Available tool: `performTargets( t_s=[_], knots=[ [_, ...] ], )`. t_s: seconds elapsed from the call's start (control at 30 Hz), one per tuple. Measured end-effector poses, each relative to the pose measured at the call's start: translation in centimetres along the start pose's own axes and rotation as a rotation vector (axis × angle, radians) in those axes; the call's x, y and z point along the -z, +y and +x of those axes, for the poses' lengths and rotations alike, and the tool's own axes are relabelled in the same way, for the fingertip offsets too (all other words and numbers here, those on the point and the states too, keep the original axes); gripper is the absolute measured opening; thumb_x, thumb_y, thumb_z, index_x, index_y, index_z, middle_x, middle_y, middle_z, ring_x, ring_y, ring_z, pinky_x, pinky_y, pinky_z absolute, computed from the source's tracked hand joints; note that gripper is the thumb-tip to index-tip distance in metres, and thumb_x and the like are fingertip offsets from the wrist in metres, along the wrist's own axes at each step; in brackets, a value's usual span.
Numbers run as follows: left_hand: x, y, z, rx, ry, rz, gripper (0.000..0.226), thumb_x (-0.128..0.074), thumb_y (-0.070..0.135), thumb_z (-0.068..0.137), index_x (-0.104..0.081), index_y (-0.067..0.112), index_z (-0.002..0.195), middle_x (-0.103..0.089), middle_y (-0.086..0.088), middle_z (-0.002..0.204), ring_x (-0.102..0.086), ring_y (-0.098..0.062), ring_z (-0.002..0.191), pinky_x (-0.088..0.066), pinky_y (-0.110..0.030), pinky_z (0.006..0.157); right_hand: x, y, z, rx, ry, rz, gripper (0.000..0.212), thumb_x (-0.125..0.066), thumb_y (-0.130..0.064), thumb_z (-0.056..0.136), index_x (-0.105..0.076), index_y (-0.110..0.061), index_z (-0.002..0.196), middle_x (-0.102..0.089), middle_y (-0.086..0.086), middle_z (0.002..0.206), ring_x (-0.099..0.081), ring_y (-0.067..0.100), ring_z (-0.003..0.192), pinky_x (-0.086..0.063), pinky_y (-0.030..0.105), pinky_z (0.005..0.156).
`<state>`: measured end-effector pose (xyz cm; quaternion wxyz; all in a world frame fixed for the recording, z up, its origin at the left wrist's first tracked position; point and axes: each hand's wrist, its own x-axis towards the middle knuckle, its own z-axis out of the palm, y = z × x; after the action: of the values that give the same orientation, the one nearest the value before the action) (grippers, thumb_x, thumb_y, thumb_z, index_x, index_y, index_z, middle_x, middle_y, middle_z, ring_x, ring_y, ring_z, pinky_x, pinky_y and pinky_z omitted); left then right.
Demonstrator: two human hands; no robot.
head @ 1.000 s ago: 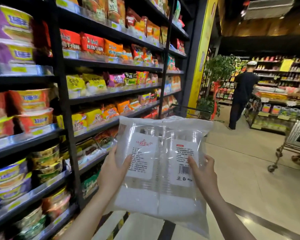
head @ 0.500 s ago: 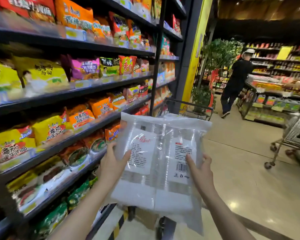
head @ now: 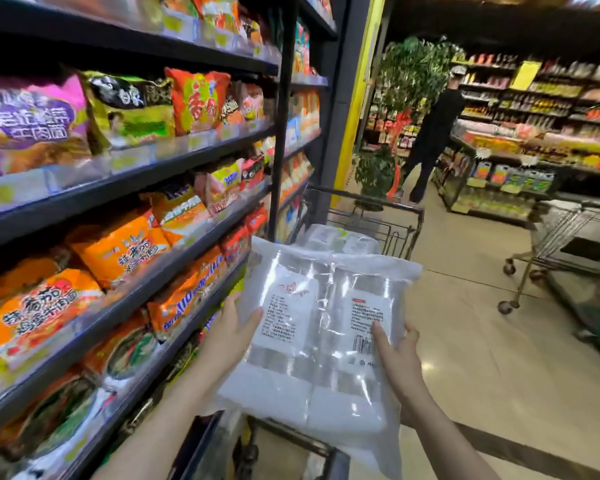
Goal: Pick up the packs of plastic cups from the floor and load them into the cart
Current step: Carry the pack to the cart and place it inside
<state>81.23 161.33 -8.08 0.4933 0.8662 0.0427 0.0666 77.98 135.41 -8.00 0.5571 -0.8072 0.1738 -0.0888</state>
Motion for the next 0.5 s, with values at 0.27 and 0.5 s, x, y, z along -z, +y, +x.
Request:
performTargets(
  t_s=[0.27,0.5],
  knots=[
    [-5.8,-4.3,10.6,0.121,-0.14,0.075,0.056,-0.051,0.037,0.092,-0.031,0.012,0.138,-0.046,-0.015,0.14,-0.046,-0.031,0.127,-0.035,-0.036,0.099,-4.4,3.7,9.6,-0.089,-0.017,-0.022,0.073,-0.055,-0.039,0.088,-0.019,-0.011,0.145,-0.03,0.008,0.148,-0.037,0.028,0.133,-0.033,0.042,0.109],
    [-10.7,-7.1,17.8,0.206,-0.24,0.107,0.053,-0.052,0.037,0.091,-0.034,0.013,0.135,-0.047,-0.004,0.134,-0.045,-0.024,0.125,-0.034,-0.028,0.09,-7.3,8.1,16.6,-0.269,-0.11,-0.036,0.071,-0.05,-0.041,0.092,-0.014,-0.014,0.147,-0.034,0.01,0.146,-0.041,0.028,0.128,-0.035,0.04,0.103]
  ],
)
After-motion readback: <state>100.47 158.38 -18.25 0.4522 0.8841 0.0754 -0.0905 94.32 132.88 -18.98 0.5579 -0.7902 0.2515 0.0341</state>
